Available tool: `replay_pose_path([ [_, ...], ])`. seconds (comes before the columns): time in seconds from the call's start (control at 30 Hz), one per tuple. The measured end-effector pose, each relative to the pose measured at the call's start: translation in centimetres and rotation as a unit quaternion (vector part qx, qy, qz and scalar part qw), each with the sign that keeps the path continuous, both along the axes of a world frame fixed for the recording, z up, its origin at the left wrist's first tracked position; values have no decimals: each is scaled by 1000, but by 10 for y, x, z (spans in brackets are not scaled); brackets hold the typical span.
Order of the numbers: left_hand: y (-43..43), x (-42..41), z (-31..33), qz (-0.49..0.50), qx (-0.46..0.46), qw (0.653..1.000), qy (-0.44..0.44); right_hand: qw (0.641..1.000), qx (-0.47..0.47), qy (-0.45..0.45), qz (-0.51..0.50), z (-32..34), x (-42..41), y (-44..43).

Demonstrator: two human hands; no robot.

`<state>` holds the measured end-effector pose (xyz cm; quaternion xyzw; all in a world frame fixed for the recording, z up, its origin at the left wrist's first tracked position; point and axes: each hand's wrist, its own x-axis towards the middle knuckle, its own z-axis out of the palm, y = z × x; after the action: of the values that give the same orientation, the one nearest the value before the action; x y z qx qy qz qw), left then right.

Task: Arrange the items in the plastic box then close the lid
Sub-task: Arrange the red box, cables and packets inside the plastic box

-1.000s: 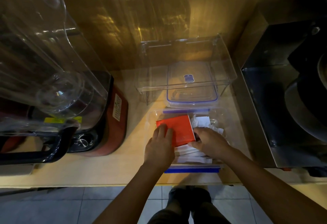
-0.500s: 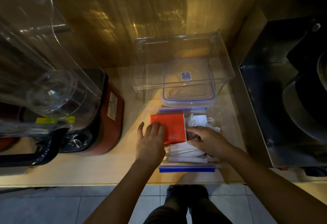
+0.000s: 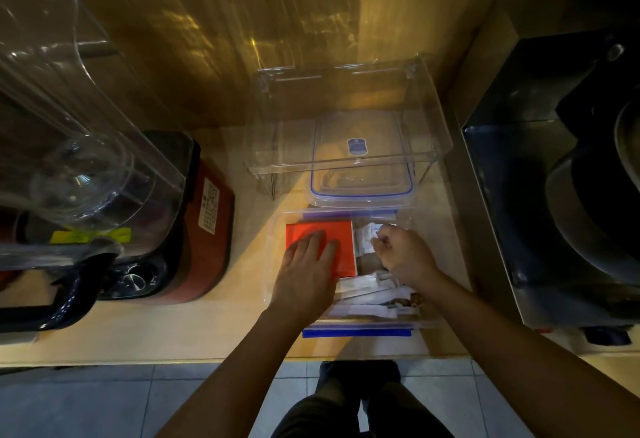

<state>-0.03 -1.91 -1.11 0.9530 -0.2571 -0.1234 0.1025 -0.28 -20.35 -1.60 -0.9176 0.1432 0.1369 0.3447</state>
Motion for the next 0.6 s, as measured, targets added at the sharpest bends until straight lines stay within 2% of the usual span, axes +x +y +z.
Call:
replay_pose_path([
  [0.23,-1,0,-2,2,7,1000,-2,985,-138,-39,98,39,-1,-20],
  [0.33,-2,0,-2,-2,10,1000,-6,956,-223,-42,184,53,-2,-31],
  [0.4,-3,0,-3,-2,10,1000,-4,936,-247,-27,251,56,-5,-33],
  [0.53,-2,1,-3,2,7,1000,3,865,-297,27,404,42,-16,-26],
  [0.6,0,1,-3,2,-1,1000,6,865,-280,77,409,34,-19,-24],
])
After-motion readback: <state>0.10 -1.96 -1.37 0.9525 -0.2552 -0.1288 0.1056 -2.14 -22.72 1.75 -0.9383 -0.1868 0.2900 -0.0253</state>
